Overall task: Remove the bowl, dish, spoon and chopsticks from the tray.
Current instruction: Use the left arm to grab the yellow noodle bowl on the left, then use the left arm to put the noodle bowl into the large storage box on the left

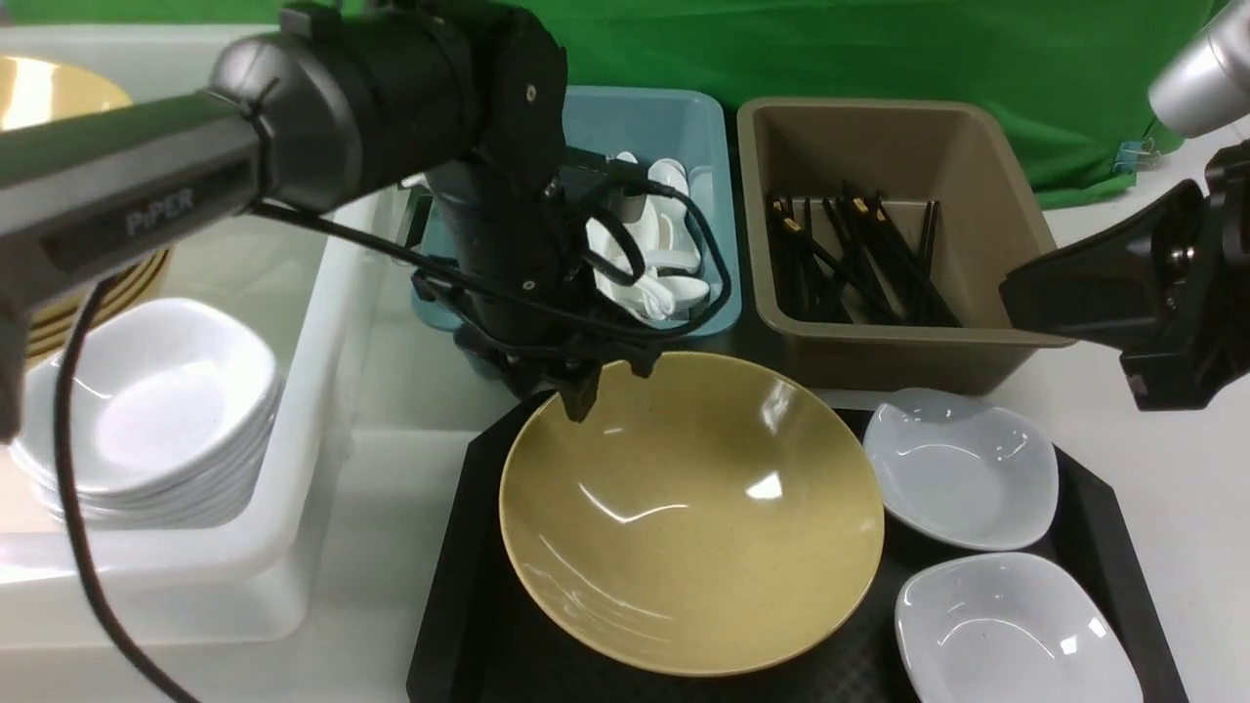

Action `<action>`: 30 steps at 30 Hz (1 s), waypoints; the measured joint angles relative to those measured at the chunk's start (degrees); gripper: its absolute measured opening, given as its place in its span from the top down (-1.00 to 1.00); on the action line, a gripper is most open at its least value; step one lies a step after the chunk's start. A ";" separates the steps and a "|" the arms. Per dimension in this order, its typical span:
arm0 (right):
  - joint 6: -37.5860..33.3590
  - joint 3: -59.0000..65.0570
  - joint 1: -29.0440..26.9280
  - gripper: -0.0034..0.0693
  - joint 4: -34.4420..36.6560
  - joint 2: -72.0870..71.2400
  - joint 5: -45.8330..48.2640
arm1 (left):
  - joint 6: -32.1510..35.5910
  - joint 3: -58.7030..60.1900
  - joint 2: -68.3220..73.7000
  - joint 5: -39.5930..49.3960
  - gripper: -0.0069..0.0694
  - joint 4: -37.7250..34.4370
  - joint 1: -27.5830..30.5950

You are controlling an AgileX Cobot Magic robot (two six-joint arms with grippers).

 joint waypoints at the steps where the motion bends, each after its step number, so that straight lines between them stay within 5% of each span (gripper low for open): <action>1: 0.00 0.00 0.00 0.89 0.02 0.00 0.00 | -0.07 0.00 0.47 -0.67 -0.43 0.66 0.00; 3: 0.00 0.00 0.00 0.89 0.08 0.00 0.00 | -0.22 0.00 2.16 -2.22 -0.69 0.97 0.00; 7: 0.00 0.00 0.00 0.89 0.08 0.00 0.00 | -0.22 0.00 5.34 -2.32 -0.83 0.02 0.00; 11: -0.08 0.00 0.00 0.89 0.19 0.00 0.00 | -0.07 0.00 7.28 -0.52 -0.51 -2.02 0.00; 16: -0.08 0.00 0.00 0.89 0.24 0.00 -0.11 | 0.16 -0.14 6.59 3.25 0.30 -5.43 0.09; 22: -0.08 0.00 0.01 0.89 2.00 0.00 -0.52 | 0.16 -0.04 1.49 5.33 0.69 -8.19 0.09; 30: -3.01 -5.58 0.79 0.89 7.31 0.18 1.90 | 2.66 -1.05 -10.13 7.32 0.76 -16.47 7.09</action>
